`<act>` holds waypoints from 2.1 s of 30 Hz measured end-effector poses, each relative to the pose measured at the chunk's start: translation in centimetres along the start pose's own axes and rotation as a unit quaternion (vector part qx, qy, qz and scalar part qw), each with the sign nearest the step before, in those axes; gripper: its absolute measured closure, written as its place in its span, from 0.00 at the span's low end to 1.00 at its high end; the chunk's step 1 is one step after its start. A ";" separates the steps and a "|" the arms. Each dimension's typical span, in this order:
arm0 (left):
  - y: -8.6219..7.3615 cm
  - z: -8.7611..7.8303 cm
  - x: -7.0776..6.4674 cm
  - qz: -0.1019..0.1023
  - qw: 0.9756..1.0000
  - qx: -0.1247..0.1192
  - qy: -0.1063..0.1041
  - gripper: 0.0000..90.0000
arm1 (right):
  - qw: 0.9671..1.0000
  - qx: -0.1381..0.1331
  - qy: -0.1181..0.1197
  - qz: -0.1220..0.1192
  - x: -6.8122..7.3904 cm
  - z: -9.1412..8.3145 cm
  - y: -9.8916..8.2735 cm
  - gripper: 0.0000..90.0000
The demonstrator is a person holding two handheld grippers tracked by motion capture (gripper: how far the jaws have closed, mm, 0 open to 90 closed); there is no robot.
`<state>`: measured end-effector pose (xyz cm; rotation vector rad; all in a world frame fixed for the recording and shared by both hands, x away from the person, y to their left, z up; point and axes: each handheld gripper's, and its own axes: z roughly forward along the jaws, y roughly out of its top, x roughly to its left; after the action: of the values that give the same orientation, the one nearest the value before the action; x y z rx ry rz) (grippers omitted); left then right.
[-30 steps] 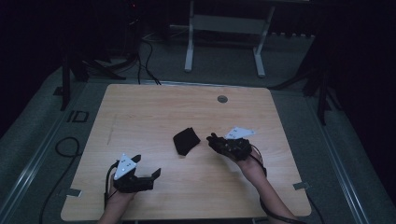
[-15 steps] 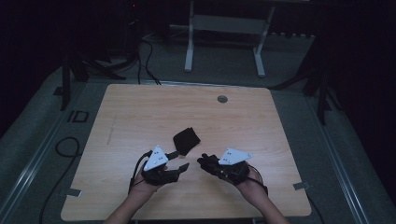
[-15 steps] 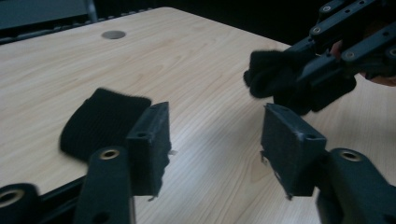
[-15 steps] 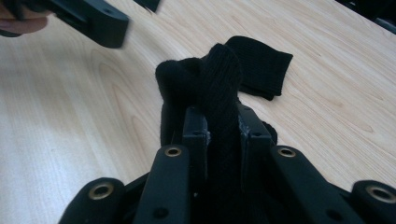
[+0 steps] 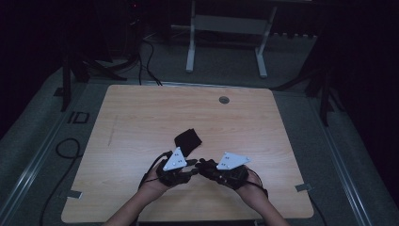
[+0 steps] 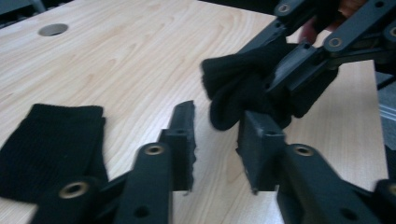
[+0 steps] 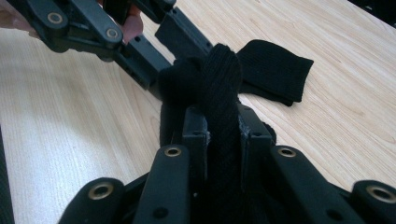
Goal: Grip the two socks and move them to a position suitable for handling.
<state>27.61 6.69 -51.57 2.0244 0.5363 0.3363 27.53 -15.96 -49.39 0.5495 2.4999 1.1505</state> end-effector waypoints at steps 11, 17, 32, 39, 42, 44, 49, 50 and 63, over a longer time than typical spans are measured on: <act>0.3 -0.4 -0.6 -0.005 1.000 -0.005 0.017 0.98 | 1.000 -0.021 -0.004 0.008 -0.5 -0.7 0.3 0.84; 0.3 -0.9 -0.6 -0.002 1.000 -0.003 0.024 0.98 | 1.000 -0.030 0.004 0.003 -0.6 -1.2 0.7 0.84; -1.1 -2.4 -0.4 -0.021 0.999 0.027 0.036 0.98 | 0.996 -0.060 -0.041 0.042 -2.7 -4.1 0.4 0.90; -1.1 -3.2 -0.9 -0.020 0.999 0.035 0.007 0.98 | 0.994 -0.074 -0.053 0.058 -3.0 -4.6 0.1 0.90; -1.1 -3.3 -1.1 -0.012 0.999 0.046 -0.008 0.98 | 0.993 -0.069 -0.059 0.069 -3.0 -4.6 0.0 0.90; -1.3 -3.2 -0.8 -0.017 0.998 0.053 -0.018 0.98 | 0.993 -0.059 -0.065 0.080 -2.9 -4.1 -0.4 0.90; -2.9 -2.0 0.4 -0.048 0.994 0.087 -0.038 0.98 | 0.993 -0.017 -0.051 0.106 -2.9 -1.8 -2.4 0.90; -3.1 -1.7 0.5 -0.049 0.994 0.093 -0.039 0.97 | 0.993 -0.008 -0.050 0.111 -2.9 -1.3 -2.8 0.90; -4.0 -1.5 1.9 -0.076 0.991 0.112 0.005 0.71 | 0.984 0.035 -0.083 0.151 -5.2 1.9 -3.6 0.76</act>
<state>27.63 10.49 -54.28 2.1821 0.7587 0.2020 32.20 -19.35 -52.68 1.0294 2.3752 1.0707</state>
